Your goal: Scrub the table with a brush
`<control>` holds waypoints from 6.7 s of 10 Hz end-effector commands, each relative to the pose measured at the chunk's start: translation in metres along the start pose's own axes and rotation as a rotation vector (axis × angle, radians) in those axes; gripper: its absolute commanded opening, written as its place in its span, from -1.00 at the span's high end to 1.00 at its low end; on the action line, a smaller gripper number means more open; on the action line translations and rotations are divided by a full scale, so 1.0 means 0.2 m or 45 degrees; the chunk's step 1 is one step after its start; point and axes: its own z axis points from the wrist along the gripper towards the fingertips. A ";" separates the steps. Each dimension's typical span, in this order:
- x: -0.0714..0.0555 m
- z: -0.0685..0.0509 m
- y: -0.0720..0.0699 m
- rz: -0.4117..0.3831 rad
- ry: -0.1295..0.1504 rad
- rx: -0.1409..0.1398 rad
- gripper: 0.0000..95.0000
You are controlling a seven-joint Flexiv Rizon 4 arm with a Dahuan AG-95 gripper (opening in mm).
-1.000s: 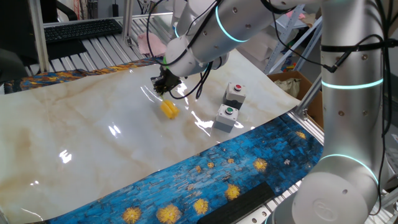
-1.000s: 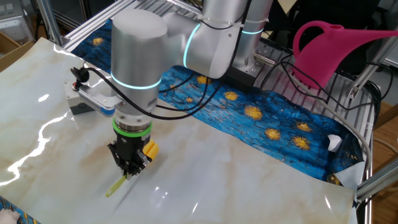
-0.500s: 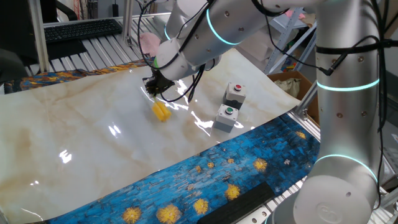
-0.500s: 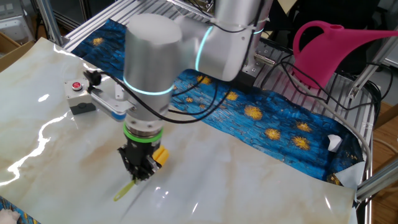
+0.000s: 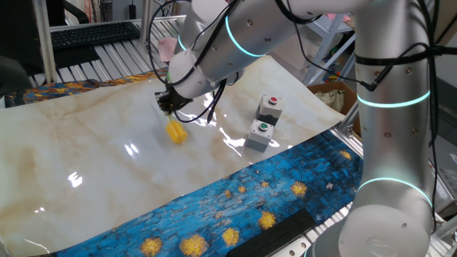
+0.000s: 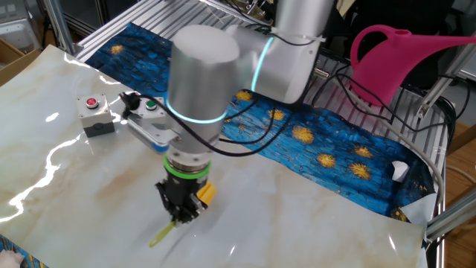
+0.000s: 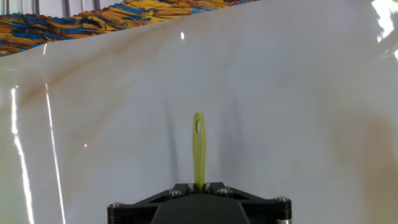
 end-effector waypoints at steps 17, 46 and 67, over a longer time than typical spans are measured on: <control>0.05 -0.05 0.07 0.114 0.247 0.061 1.00; 0.04 -0.24 -0.32 1.619 0.249 0.278 1.00; 0.06 -0.31 -0.26 -0.255 0.448 0.014 0.20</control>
